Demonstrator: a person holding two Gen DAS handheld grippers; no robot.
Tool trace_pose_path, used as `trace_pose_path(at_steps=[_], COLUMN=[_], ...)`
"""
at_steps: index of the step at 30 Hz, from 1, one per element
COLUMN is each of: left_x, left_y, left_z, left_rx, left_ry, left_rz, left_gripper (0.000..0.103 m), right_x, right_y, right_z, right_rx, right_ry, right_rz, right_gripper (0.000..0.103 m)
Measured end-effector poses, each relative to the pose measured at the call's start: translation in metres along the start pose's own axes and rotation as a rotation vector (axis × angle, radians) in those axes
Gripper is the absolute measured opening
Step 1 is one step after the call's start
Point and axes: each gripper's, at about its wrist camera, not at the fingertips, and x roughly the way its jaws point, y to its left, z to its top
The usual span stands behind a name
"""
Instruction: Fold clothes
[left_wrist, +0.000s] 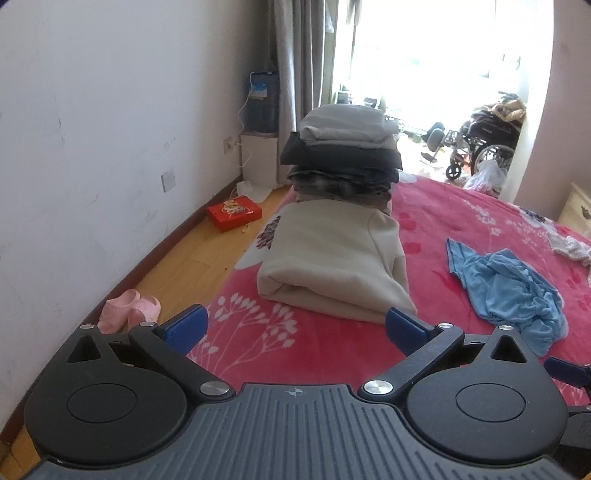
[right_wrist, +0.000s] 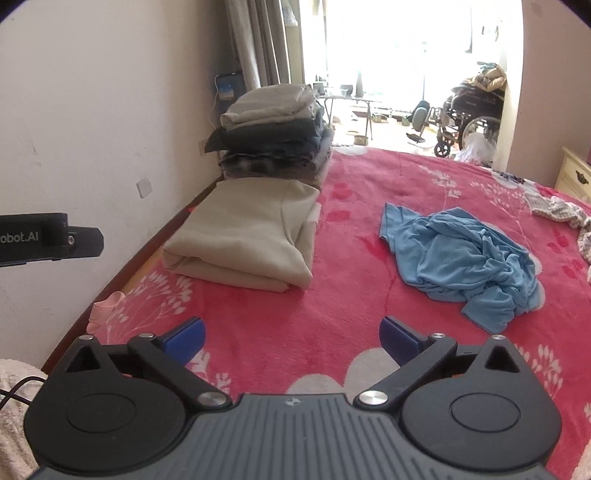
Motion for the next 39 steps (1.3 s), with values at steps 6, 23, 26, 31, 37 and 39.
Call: trace_pose_path(at_steps=[6,23,26,31,37,39], left_x=[0.001,0.001,0.001,-0.001,-0.002,-0.001], left_y=[-0.001,0.000,0.002,0.011,0.018,0.018], left_z=[-0.005,-0.016,-0.018,-0.016,-0.015,-0.016], left_rx=[0.018,0.044,0.052,0.044,0.046,0.053], left_ry=[0.014,0.019,0.021,0.007,-0.005,-0.004], left_rz=[0.026,0.122,0.130,0.157,0.174,0.174], left_gripper=[0.103,0.103,0.103,0.103,0.103,0.103], right_x=[0.001,-0.002,-0.004,0.001,0.007,0.008], right_y=[0.007,0.026,0.028,0.035,0.047,0.048], right_z=[0.002,0.005,0.004,0.003,0.001,0.001], right_rx=[0.005,-0.061,-0.059,-0.048,-0.052,-0.051], right_ry=[0.009,0.027,0.025,0.037,0.049,0.050], right_rz=[-0.009,-0.071,-0.068,-0.057,-0.048,-0.049], right_gripper=[0.103,0.103,0.103,0.103,0.103,0.103])
